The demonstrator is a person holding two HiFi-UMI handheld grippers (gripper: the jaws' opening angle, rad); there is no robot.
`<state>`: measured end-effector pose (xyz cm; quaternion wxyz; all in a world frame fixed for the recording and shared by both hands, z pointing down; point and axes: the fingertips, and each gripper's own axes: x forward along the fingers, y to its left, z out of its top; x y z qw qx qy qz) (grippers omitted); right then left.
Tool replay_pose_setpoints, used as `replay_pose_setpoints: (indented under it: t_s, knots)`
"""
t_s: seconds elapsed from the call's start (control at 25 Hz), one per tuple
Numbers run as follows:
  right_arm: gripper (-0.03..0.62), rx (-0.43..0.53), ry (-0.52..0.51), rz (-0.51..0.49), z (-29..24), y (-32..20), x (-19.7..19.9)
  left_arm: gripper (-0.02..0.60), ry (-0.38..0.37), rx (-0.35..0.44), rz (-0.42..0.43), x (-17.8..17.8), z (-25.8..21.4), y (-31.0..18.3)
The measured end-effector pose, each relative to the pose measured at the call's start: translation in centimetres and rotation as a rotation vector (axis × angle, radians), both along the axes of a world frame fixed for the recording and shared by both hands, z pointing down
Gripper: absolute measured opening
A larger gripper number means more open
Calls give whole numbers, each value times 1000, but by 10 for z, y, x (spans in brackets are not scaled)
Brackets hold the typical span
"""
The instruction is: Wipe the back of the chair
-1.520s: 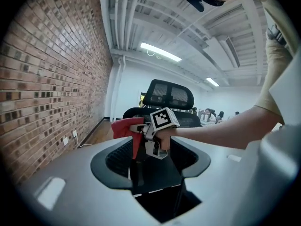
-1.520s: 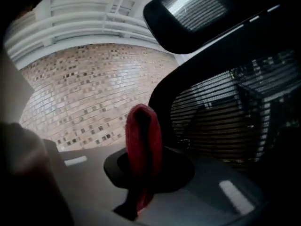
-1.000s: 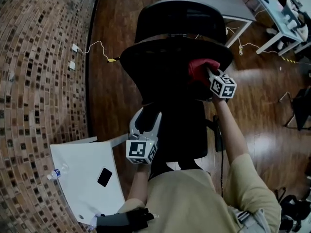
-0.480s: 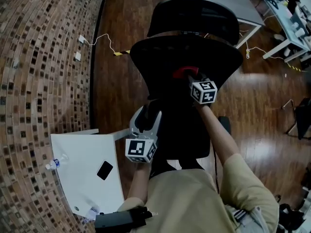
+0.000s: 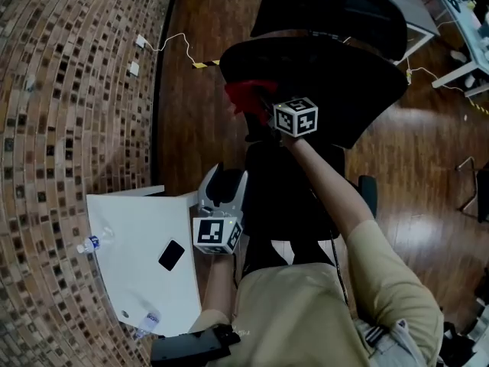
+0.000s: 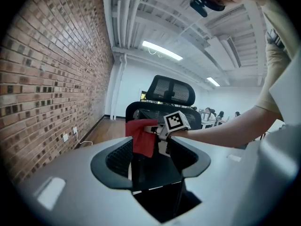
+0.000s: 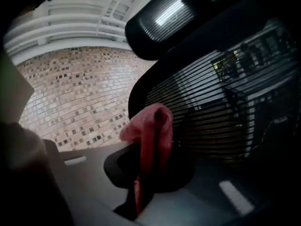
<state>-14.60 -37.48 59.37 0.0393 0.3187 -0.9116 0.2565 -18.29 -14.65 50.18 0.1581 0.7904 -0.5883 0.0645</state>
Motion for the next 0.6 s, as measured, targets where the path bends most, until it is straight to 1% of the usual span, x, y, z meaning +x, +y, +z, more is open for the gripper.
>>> replay_pose_setpoints:
  t_s: [0.08, 0.16, 0.24, 0.36, 0.44, 0.48, 0.52, 0.6]
  knots:
    - [21, 7, 13, 36, 1, -2, 48, 225, 9, -1, 32, 13, 3, -6]
    - [21, 9, 34, 105, 1, -5, 109, 226, 21, 0, 68, 28, 4, -13]
    - [21, 0, 52, 208, 1, -5, 181, 225, 33, 4, 103, 42, 4, -19]
    - [21, -25, 84, 399, 3, 0, 291, 225, 48, 9, 151, 58, 3, -22]
    - [23, -39, 108, 494, 4, 3, 353, 225, 50, 9, 170, 69, 2, -22]
    - [23, -41, 124, 518, 4, 4, 376, 225, 45, 10, 175, 74, 2, -22]
    - [25, -37, 141, 527, 4, 5, 390, 225, 38, 11, 178, 78, 3, -22]
    - [25, -23, 162, 535, 2, 6, 396, 225, 36, 8, 174, 81, 2, -20]
